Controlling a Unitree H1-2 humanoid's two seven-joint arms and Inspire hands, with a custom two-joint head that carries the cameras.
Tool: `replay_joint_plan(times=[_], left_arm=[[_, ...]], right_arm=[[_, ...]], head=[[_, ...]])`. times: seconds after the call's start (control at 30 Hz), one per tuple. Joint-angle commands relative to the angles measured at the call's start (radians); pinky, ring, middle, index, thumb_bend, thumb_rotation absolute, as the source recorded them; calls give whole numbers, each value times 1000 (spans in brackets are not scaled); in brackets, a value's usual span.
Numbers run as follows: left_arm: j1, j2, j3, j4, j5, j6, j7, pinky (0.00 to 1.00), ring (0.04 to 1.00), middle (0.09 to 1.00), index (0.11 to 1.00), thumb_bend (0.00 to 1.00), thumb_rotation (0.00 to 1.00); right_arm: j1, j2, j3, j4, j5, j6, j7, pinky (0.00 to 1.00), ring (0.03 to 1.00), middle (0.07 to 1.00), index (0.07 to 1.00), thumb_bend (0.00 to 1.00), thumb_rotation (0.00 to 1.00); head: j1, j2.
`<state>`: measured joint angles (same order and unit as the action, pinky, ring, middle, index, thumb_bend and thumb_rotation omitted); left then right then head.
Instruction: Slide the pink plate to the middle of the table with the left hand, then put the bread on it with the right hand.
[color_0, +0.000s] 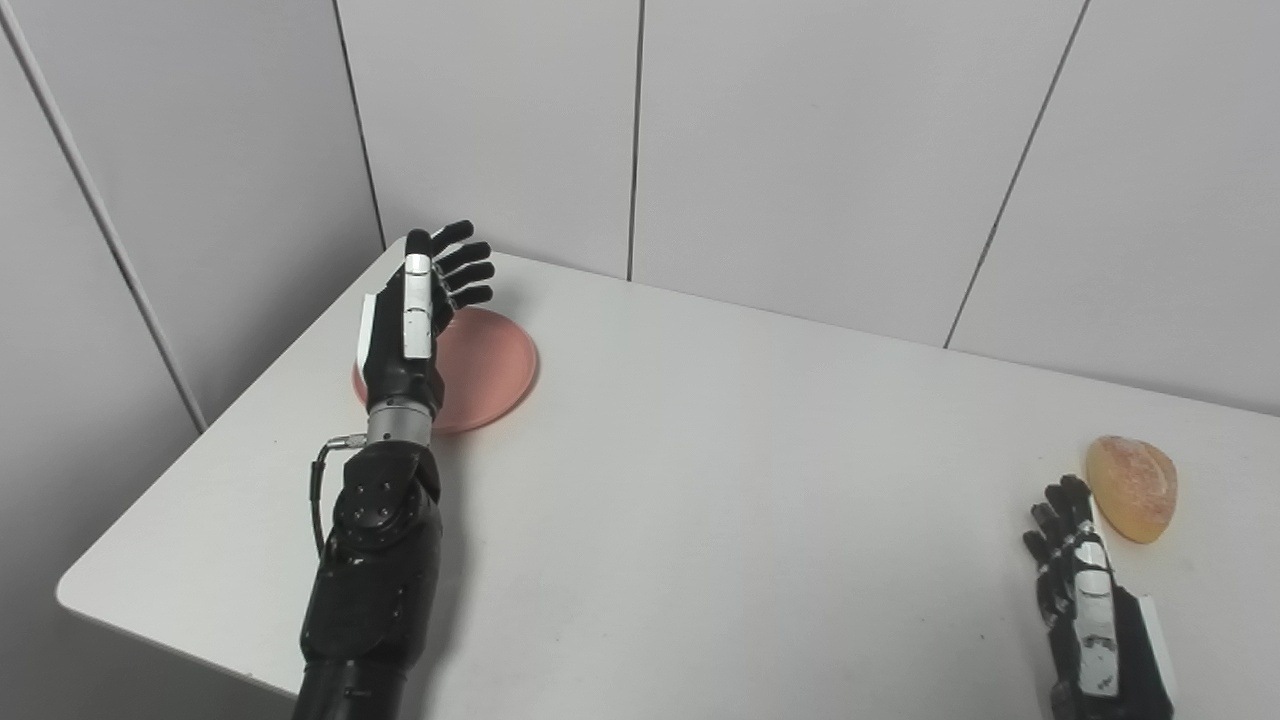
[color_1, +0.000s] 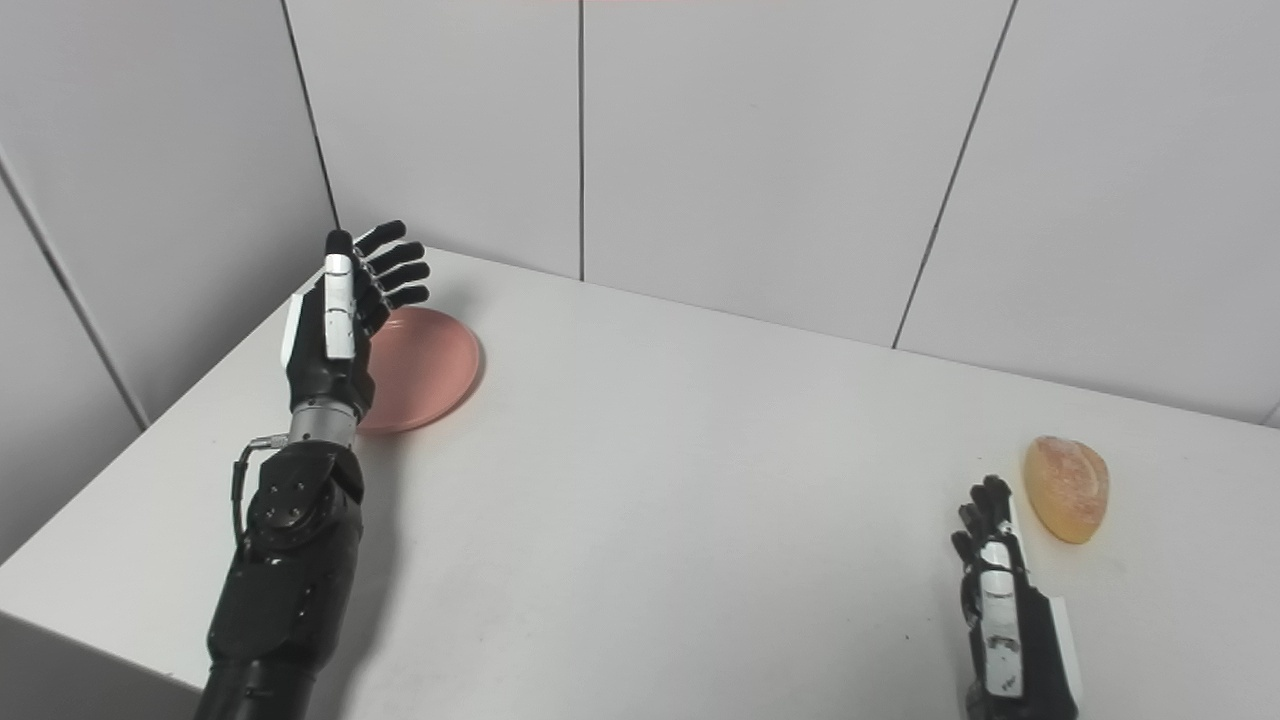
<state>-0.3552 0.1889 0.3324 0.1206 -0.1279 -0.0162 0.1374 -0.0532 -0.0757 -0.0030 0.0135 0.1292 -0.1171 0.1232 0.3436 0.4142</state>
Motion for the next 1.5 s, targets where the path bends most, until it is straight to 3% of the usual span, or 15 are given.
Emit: replay_joint_plan(times=[0.0, 0.17, 0.4, 0.6, 0.7, 1.03, 1.47], left_arm=[[-59, 55, 13, -5, 8, -27, 8, 658, 697, 705, 698, 800, 1000], [-70, 112, 28, 38, 9, -28, 7, 675, 711, 716, 710, 788, 1000], [-108, 200, 52, 198, -7, -108, -13, 679, 715, 719, 715, 790, 1000], [-156, 266, 36, 430, 12, -241, -14, 692, 723, 727, 723, 776, 1000], [-163, 281, 28, 490, 14, -282, -8, 697, 724, 728, 727, 756, 1000], [-177, 323, 33, 618, -10, -307, -10, 719, 743, 740, 732, 778, 1000], [-174, 342, 12, 656, -32, -263, -69, 750, 772, 771, 773, 767, 1000]], right_arm=[[50, -12, -7, 16, 1, -41, 11, 1000, 994, 1000, 1000, 585, 1000], [61, -16, -5, 1, 12, -33, 16, 1000, 995, 1000, 1000, 574, 999], [58, -20, -7, 4, 30, -24, 30, 1000, 998, 1000, 1000, 602, 993], [42, -21, 1, 41, 25, -38, 37, 1000, 995, 1000, 1000, 594, 989], [43, -18, 4, 45, 12, -41, 29, 1000, 988, 1000, 1000, 564, 999], [47, -26, 8, 30, 7, -27, 35, 1000, 1000, 1000, 1000, 564, 999], [67, -34, -8, -22, 45, -7, 38, 1000, 1000, 1000, 1000, 598, 993]], head=[[4, 0], [10, 1], [21, -5], [31, -27], [36, -27], [56, -18], [79, 16]])
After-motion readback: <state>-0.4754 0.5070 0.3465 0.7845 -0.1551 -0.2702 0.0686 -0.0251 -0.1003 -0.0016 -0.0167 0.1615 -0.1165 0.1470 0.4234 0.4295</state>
